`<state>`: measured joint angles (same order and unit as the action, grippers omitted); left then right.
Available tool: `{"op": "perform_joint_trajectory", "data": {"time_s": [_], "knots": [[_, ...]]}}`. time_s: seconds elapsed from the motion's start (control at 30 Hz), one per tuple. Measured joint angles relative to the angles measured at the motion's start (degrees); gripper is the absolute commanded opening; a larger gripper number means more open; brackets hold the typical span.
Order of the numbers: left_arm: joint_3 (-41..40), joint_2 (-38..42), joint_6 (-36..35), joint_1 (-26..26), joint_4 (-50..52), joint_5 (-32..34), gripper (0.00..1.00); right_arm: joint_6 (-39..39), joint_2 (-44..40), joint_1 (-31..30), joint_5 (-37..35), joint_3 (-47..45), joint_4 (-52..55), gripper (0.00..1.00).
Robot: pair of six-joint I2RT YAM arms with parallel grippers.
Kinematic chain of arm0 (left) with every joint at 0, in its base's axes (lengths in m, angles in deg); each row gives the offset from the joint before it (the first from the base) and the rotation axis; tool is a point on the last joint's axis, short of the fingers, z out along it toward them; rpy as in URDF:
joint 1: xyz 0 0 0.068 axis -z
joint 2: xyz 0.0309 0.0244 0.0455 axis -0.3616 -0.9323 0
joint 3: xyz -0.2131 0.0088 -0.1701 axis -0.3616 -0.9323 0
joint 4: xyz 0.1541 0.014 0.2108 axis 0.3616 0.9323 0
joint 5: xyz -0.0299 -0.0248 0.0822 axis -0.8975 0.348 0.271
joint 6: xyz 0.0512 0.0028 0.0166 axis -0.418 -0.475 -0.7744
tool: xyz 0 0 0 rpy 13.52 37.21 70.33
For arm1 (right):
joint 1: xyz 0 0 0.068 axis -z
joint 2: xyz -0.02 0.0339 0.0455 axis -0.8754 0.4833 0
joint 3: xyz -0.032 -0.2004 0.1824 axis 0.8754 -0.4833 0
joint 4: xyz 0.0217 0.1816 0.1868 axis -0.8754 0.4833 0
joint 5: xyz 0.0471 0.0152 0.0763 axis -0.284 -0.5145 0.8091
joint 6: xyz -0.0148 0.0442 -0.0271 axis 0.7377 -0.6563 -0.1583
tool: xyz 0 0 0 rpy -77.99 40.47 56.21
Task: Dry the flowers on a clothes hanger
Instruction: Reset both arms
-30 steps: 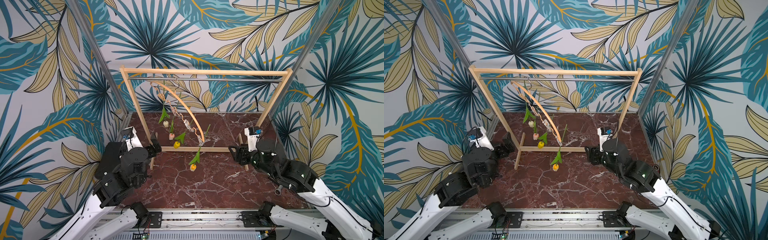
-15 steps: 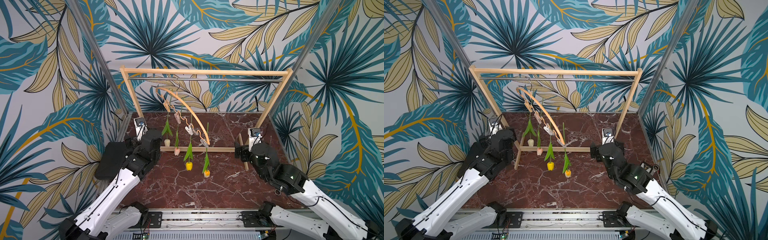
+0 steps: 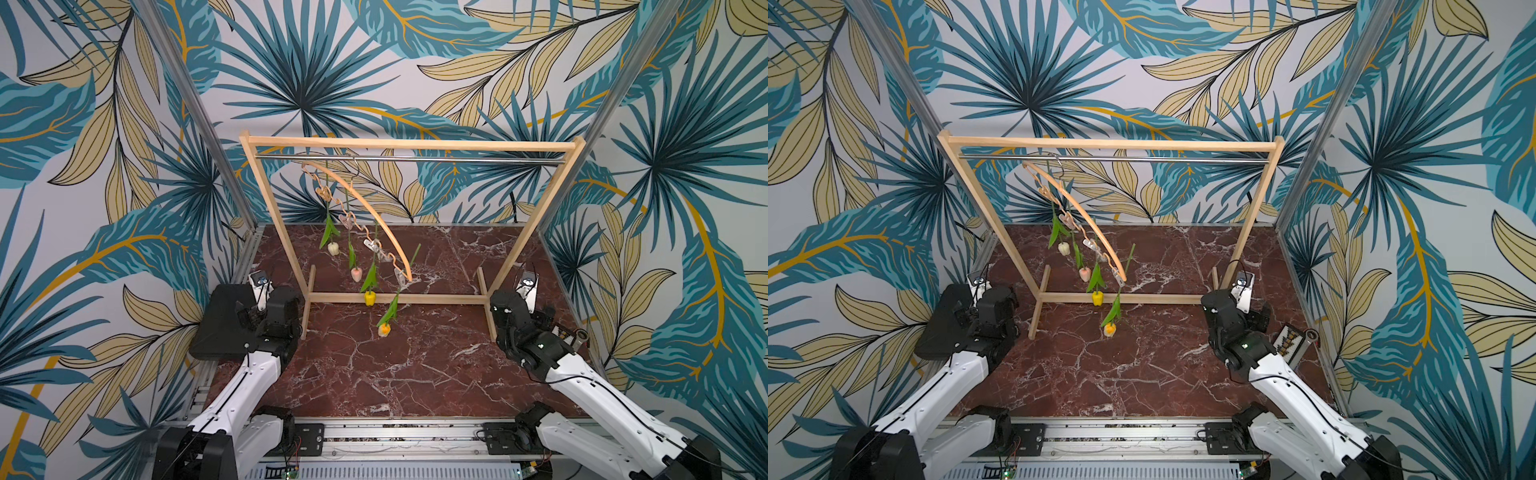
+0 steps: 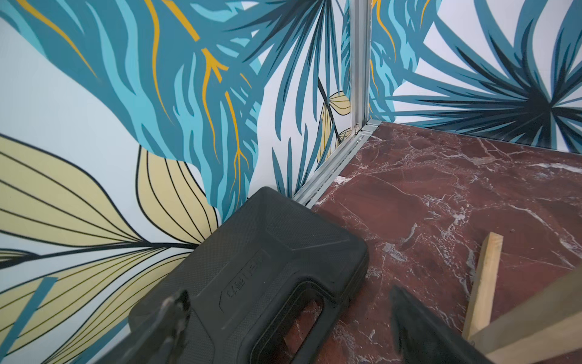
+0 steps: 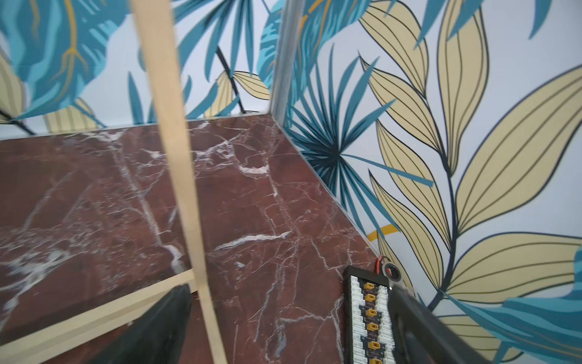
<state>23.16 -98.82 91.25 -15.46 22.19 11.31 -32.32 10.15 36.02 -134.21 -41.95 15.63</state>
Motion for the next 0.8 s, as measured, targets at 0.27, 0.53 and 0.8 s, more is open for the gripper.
{"op": "perform_joint_trajectory", "data": {"time_s": [0.27,0.53,0.8], "knots": [[-2.6,-8.87,1.49,-0.7,-15.15,-5.05,1.0,1.07,11.04,9.62,3.76,-8.22,-18.6,1.0],[-2.93,-22.82,-1.09,-0.76,-31.19,-9.64,1.0,6.54,22.93,14.99,16.5,-8.41,-36.48,1.0],[-3.96,-27.47,-5.88,-1.44,-41.81,-18.25,1.0,12.92,30.82,22.43,36.46,-10.29,-53.27,1.0]]}}
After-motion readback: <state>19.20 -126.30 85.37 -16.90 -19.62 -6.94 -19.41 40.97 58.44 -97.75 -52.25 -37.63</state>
